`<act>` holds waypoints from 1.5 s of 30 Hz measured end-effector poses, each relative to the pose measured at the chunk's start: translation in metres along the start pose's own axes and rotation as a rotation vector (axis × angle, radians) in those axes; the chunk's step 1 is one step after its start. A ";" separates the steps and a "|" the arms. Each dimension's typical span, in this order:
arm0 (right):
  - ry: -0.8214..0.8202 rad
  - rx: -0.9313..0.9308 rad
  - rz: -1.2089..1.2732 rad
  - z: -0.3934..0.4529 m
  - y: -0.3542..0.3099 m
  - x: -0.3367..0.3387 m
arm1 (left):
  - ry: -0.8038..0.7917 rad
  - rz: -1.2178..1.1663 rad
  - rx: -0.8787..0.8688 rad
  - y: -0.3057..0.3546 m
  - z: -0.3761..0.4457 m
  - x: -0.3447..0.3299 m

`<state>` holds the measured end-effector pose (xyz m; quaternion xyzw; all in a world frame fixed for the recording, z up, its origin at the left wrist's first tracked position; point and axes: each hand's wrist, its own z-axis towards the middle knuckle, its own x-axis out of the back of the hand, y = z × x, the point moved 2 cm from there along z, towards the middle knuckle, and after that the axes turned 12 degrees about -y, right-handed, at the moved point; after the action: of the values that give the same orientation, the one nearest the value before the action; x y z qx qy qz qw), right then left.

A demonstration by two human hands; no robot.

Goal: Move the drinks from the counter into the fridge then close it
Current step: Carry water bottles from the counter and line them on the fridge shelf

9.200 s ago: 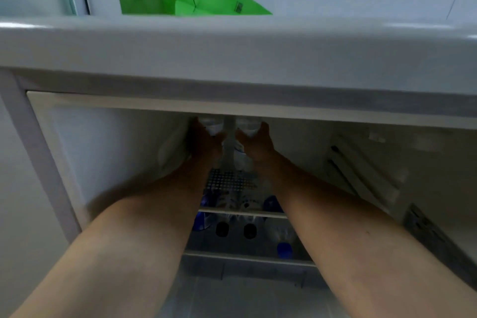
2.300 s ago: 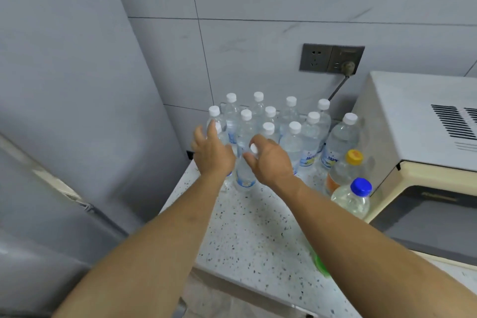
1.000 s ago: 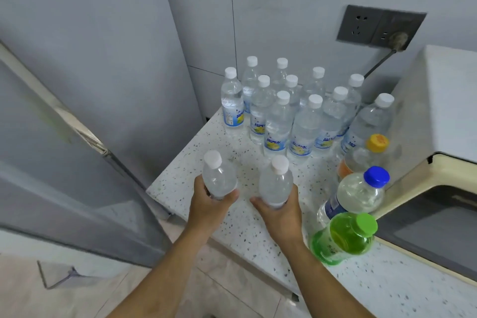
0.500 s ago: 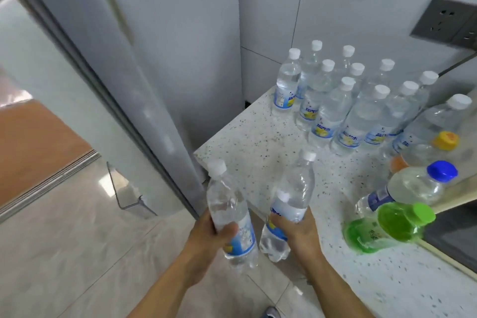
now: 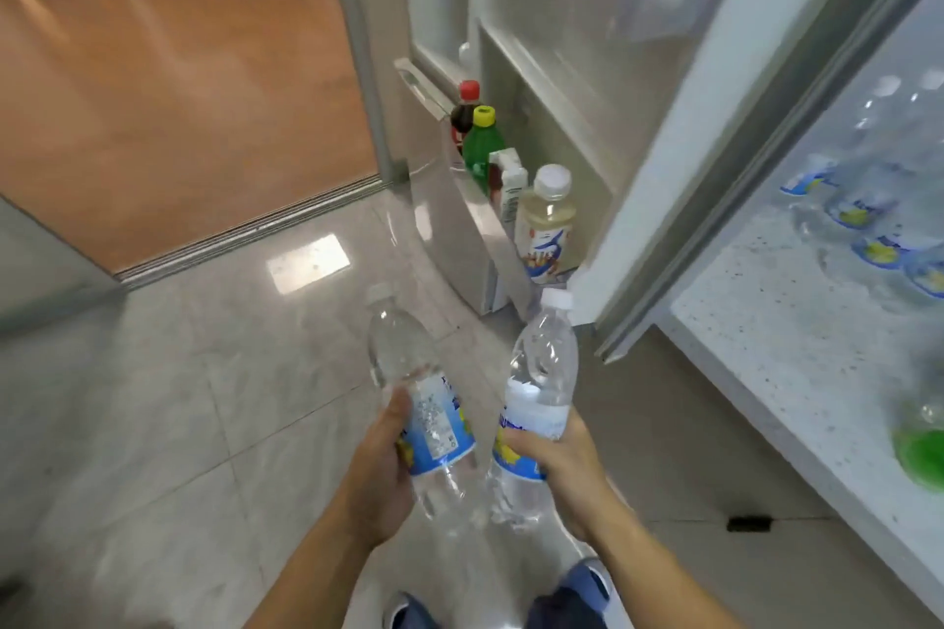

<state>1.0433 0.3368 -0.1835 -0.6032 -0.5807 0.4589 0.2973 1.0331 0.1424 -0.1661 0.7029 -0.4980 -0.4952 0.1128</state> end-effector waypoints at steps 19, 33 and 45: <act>-0.245 -0.171 0.254 0.202 -0.063 -0.197 | 0.089 -0.225 -0.220 0.176 0.037 0.158; -0.153 -0.213 0.272 0.414 -0.152 -0.225 | 0.096 -0.031 -0.068 0.355 0.189 0.202; 0.159 -0.082 0.297 0.561 -0.206 -0.273 | -0.091 0.121 0.010 0.520 0.340 0.264</act>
<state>0.4770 0.0037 -0.1688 -0.7282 -0.4784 0.4245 0.2462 0.4556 -0.2069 -0.1461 0.6487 -0.5466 -0.5166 0.1161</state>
